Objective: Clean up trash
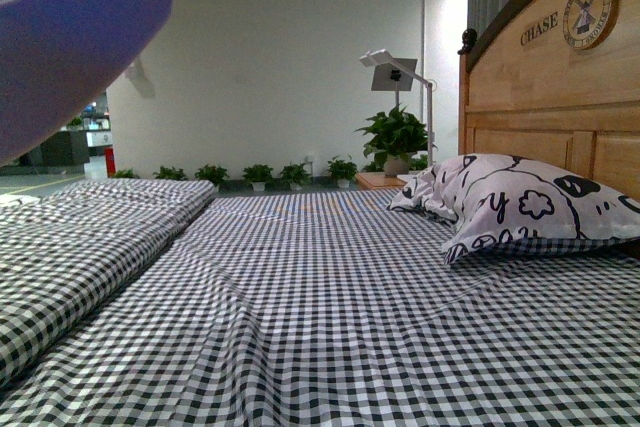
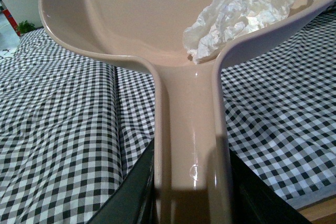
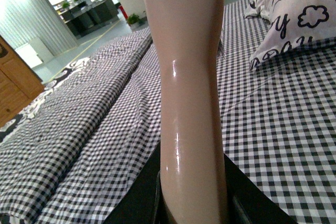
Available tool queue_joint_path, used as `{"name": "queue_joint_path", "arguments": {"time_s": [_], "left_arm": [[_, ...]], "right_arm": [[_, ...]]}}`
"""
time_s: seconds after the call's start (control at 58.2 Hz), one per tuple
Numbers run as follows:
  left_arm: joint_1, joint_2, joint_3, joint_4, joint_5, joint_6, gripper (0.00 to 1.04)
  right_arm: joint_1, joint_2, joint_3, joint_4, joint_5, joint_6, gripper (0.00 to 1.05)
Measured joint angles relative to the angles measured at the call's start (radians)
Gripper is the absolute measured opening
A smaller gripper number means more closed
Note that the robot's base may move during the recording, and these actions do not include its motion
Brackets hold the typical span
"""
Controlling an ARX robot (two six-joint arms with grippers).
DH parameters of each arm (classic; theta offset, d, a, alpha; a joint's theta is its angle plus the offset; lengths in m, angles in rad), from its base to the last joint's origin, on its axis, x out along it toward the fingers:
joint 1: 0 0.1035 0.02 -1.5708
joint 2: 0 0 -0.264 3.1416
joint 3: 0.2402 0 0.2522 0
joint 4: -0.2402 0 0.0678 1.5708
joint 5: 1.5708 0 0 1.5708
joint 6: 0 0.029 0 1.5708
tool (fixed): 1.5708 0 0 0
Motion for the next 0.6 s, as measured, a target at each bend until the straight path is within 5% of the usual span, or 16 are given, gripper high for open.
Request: {"name": "queue_joint_path", "arguments": {"time_s": [0.602], "left_arm": [[0.045, -0.145, -0.018, -0.095, 0.052, -0.037, 0.28]], "right_arm": [[-0.024, -0.08, -0.023, -0.024, -0.016, 0.024, 0.19]]}}
